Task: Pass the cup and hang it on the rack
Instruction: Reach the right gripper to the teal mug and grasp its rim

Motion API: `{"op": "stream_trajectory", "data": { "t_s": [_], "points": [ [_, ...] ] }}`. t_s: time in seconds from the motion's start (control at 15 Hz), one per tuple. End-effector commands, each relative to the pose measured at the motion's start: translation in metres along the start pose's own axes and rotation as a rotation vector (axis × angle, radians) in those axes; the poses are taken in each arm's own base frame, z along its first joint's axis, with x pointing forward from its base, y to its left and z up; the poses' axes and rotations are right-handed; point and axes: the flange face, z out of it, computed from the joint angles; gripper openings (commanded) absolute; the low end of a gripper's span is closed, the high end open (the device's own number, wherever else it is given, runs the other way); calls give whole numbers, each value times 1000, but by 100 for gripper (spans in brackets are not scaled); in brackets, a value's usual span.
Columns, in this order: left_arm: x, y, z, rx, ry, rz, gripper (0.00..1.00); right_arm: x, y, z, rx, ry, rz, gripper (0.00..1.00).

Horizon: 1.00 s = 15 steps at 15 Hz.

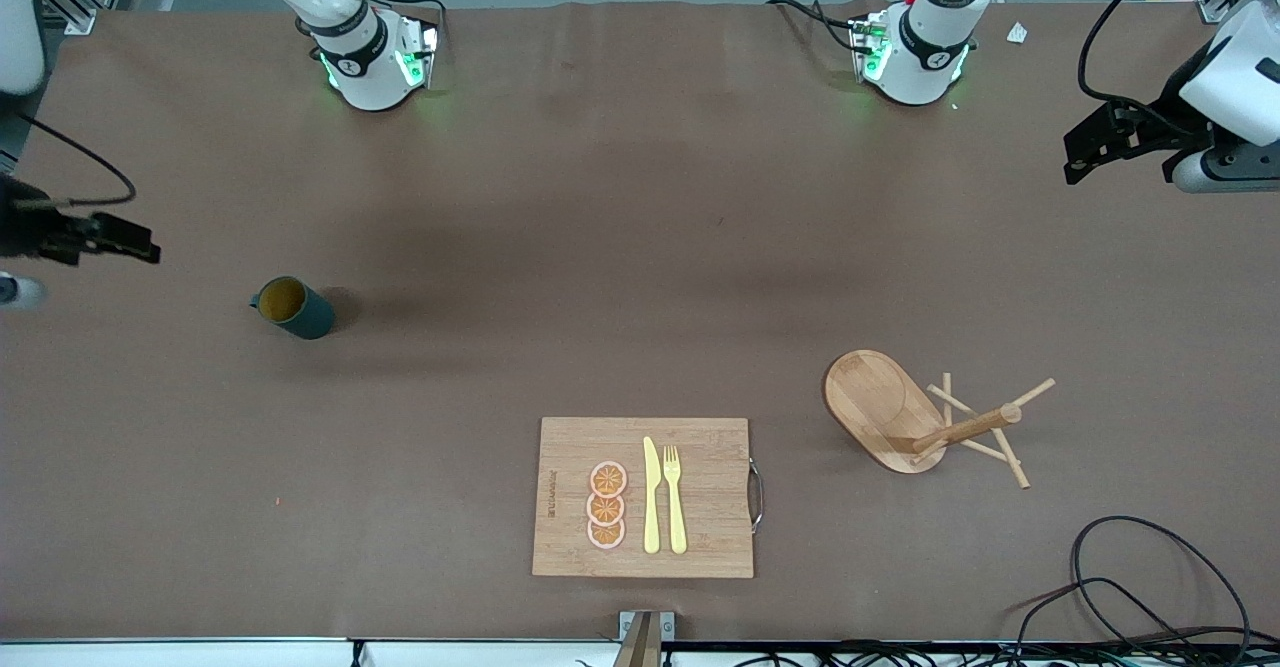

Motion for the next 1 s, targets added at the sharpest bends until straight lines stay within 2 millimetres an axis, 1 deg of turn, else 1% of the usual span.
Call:
{"op": "stream_trajectory", "data": {
  "t_s": [0.0,0.07,0.2,0.33,0.47,0.53,0.66,0.8,0.86,0.93],
  "points": [
    [-3,2,-3,-17,-5,1,100,4,24,42,13,-9,-164,100],
    [-3,2,-4,-18,-4,1,100,6,28,61,26,-14,-225,100],
    [-3,2,-4,-18,-4,-1,100,5,37,101,35,-5,-274,100],
    [-3,1,-4,-18,-4,-2,100,0,35,148,31,4,-316,100],
    [-3,1,-4,-18,-4,-2,100,-9,28,189,31,3,-325,100],
    [-3,1,-4,-18,-4,-4,100,-12,25,208,28,5,-328,100],
    [-3,1,-4,-18,-4,-4,100,-15,21,237,22,12,-341,99],
    [-4,1,-4,-17,-4,-4,100,-16,21,265,25,-2,-374,89],
    [-4,1,-4,-17,-4,-4,100,-18,21,276,23,0,-377,82],
    [-4,1,-5,-18,-2,-2,100,-20,20,283,20,5,-389,74]
  ]
}}
